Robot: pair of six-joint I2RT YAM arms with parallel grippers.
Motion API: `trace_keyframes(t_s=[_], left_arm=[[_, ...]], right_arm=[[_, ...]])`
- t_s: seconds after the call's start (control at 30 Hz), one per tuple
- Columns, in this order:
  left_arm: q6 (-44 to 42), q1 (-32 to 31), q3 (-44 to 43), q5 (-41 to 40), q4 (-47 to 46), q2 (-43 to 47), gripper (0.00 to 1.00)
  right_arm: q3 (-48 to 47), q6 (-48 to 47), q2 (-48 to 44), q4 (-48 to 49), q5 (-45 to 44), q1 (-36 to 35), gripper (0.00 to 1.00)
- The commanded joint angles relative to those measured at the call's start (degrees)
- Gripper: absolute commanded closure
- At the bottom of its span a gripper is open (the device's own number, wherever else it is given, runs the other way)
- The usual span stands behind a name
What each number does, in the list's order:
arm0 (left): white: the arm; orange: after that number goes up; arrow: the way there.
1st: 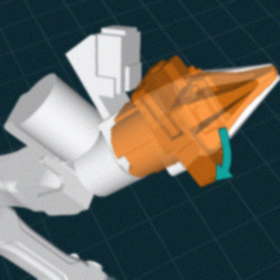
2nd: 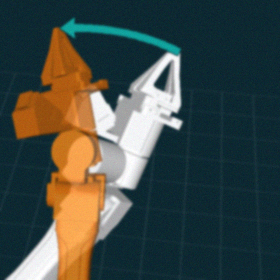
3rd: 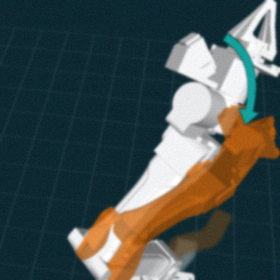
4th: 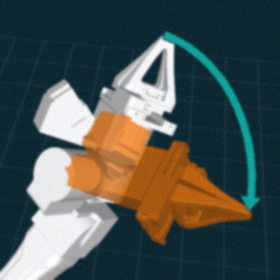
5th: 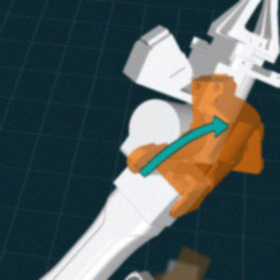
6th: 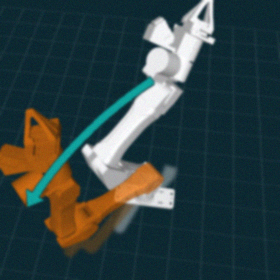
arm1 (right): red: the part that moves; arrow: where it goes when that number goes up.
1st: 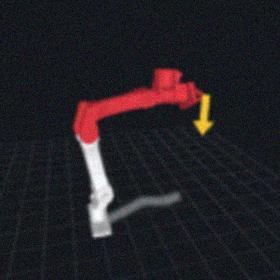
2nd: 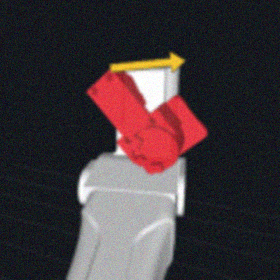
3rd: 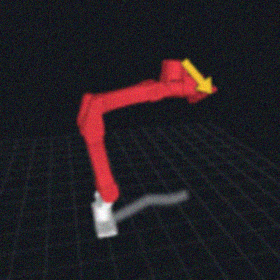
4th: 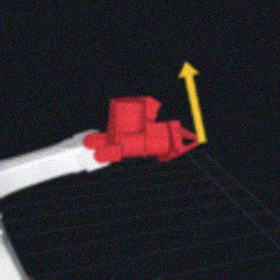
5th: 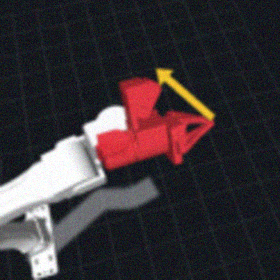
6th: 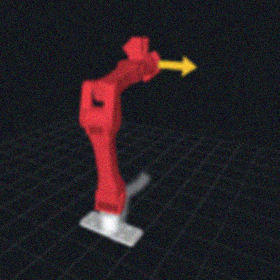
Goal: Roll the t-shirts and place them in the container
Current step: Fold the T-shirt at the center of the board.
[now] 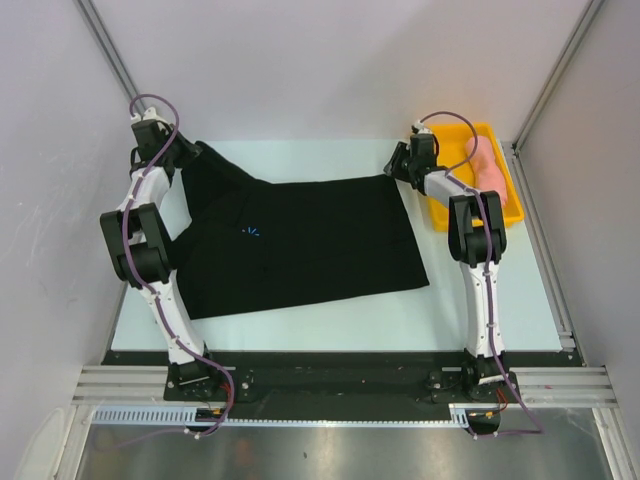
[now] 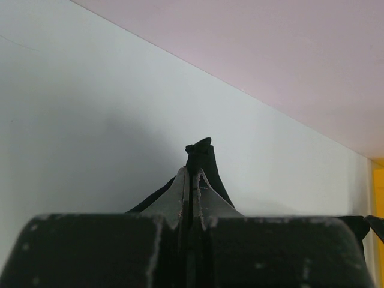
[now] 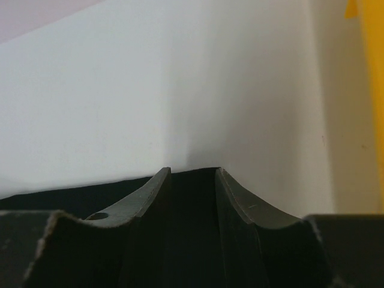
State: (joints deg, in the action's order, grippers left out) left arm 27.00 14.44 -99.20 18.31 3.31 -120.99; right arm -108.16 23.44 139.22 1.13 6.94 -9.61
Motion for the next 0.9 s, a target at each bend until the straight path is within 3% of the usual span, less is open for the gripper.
trace_keyframes(t_s=[0.0,0.4,0.63,0.87], left_arm=[[0.51,0.51,-1.79,0.94,-1.03,1.46,1.0],[0.51,0.5,-1.7,1.21,-0.68,1.99,1.0],[0.42,0.5,-1.96,1.12,-0.32,2.07,1.0],[0.33,0.51,-1.96,1.21,-0.15,2.25,1.0]], right_arm=[[-3.19,0.9,1.32,-0.95,-0.17,-0.41,0.59],[-6.09,1.43,1.67,-4.72,-1.49,-0.24,0.7],[-4.6,0.91,1.23,-4.99,-2.63,-0.5,0.55],[-5.22,0.99,2.11,-5.97,-2.55,-0.76,0.57]])
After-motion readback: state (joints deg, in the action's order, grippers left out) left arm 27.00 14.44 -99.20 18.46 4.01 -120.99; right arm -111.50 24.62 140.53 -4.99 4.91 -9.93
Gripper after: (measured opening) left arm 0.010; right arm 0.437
